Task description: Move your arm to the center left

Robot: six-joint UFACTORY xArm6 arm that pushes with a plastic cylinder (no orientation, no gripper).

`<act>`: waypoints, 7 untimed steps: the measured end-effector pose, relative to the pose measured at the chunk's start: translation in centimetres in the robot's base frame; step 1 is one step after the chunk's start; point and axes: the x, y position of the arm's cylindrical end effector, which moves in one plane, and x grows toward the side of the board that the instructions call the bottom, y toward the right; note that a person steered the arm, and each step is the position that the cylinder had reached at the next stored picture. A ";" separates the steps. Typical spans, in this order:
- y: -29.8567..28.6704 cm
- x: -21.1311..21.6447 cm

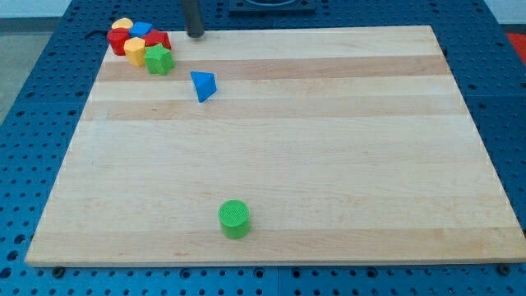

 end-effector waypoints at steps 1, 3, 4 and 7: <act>-3.2 0.8; -4.5 3.9; 0.2 3.6; 17.0 5.1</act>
